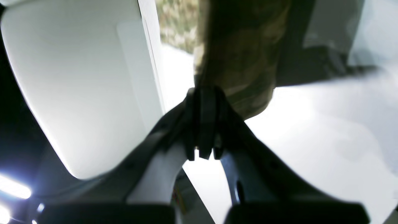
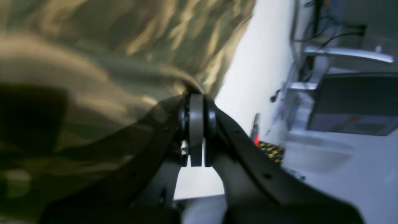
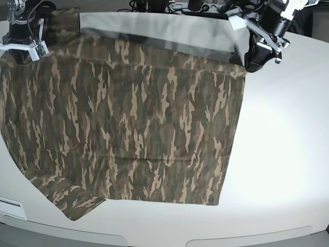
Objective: Fold the T-shirt properly
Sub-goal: 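Lift the shirt with both grippers and pull it toward the robot, then lower the held shirt edge back onto the table with both grippers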
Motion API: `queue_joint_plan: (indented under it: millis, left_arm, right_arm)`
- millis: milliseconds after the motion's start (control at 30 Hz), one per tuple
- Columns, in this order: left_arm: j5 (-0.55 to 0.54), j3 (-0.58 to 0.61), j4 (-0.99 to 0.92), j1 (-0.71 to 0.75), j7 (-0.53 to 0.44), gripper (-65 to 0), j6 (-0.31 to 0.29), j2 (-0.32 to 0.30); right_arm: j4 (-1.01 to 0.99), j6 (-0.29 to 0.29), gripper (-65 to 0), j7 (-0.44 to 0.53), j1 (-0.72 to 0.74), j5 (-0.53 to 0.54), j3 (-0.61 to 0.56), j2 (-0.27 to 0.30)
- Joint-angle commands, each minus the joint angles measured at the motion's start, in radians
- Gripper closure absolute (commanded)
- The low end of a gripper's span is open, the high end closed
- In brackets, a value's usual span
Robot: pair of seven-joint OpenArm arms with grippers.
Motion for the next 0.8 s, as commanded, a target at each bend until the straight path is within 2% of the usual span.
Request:
queue_joint_plan:
  millis: [0, 100, 233, 300, 467, 633, 767]
  left_arm:
    - [0.0, -0.027, 0.016, 0.002, 0.001, 0.0, 0.016, -0.014]
    - [-0.05, -0.084, 0.016, 0.002, -0.051, 0.0, 0.016, -0.014]
    - [-0.132, -0.134, 0.016, 0.001, -0.203, 0.0, 0.016, -0.014]
    - [-0.19, -0.147, 0.016, -0.019, -0.26, 0.0, 0.0, -0.013]
    - [-0.333, -0.147, 0.016, -0.141, -0.283, 0.0, -0.056, 0.007]
    - [-0.407, -0.146, -0.053, -0.237, -0.358, 0.0, -0.057, 0.042]
    - [-0.455, -0.146, -0.105, -0.291, -0.372, 0.0, -0.086, 0.076]
  right_arm:
    - [0.018, -0.012, 0.0, 0.008, 0.002, -0.016, 0.015, 0.021]
    - [0.018, -0.011, 0.0, 0.038, 0.037, -0.012, 0.034, 0.025]
    - [0.018, -0.012, 0.0, 0.072, 0.09, -0.003, 0.05, 0.026]
    - [0.017, -0.008, 0.0, 0.09, 0.119, 0.043, 0.05, 0.026]
    - [-0.012, 0.081, 0.0, 0.143, 0.201, 0.182, 0.05, 0.025]
    - [-0.098, 0.084, 0.0, 0.154, 0.297, 0.19, 0.05, 0.025]
    - [-0.182, 0.137, 0.0, 0.181, 0.371, 0.272, 0.049, 0.025]
